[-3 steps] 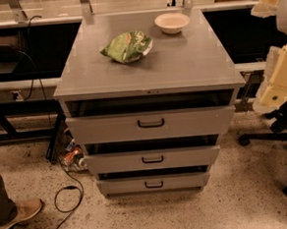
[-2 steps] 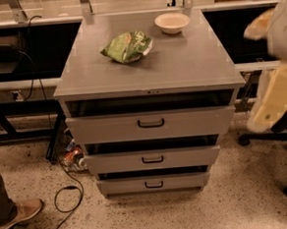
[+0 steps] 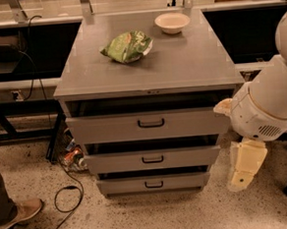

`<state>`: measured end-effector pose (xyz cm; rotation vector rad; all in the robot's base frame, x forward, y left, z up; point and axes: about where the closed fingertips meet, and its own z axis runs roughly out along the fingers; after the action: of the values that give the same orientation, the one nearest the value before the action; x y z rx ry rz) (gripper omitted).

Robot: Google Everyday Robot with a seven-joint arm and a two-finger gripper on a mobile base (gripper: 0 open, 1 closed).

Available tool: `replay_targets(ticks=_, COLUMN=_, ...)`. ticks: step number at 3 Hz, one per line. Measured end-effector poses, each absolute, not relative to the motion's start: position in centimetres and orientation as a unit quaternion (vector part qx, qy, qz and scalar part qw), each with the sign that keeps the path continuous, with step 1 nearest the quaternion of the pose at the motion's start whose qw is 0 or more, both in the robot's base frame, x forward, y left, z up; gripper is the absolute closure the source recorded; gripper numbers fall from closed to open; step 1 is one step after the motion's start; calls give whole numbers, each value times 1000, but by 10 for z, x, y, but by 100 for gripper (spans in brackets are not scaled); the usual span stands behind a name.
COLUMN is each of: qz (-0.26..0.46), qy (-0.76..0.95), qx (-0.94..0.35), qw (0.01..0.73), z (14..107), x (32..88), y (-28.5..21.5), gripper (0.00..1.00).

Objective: Open middle drawer

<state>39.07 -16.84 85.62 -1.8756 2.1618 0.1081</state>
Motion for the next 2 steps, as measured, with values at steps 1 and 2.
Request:
replay_targets(ticks=1, qz=39, qy=747, qx=-649, qw=138, z=852, x=392, y=-168, gripper=0)
replay_targets(ticks=2, qz=59, qy=738, qx=-658, qw=134, z=804, x=403, y=-168, gripper=0)
